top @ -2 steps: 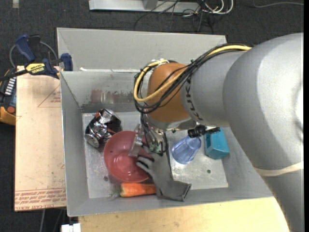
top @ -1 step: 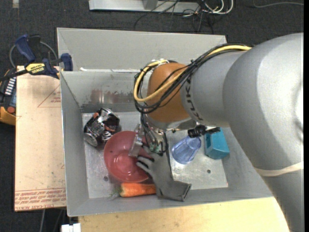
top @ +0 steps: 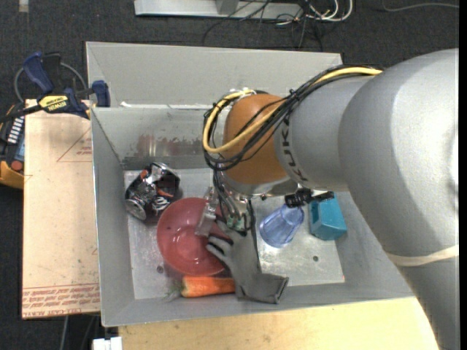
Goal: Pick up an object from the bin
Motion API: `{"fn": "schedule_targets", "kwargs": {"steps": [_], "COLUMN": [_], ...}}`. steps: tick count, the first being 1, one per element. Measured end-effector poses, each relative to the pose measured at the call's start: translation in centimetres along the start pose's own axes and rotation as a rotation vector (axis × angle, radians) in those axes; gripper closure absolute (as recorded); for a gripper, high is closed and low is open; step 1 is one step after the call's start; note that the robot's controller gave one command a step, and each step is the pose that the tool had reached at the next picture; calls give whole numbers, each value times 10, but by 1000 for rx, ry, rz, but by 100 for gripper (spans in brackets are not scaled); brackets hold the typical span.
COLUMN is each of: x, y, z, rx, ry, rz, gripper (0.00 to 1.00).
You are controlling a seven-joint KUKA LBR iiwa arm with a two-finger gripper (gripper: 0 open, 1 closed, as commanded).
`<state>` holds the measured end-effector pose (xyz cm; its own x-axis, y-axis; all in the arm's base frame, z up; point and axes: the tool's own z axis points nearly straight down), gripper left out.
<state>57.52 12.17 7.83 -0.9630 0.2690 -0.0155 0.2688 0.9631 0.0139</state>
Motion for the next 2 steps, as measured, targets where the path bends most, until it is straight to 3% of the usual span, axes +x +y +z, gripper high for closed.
{"fn": "schedule_targets", "kwargs": {"steps": [2], "x": [1], "y": [-1], "z": [-48], "rx": [4], "ry": [6], "rz": [-3], "gripper": [100]}}
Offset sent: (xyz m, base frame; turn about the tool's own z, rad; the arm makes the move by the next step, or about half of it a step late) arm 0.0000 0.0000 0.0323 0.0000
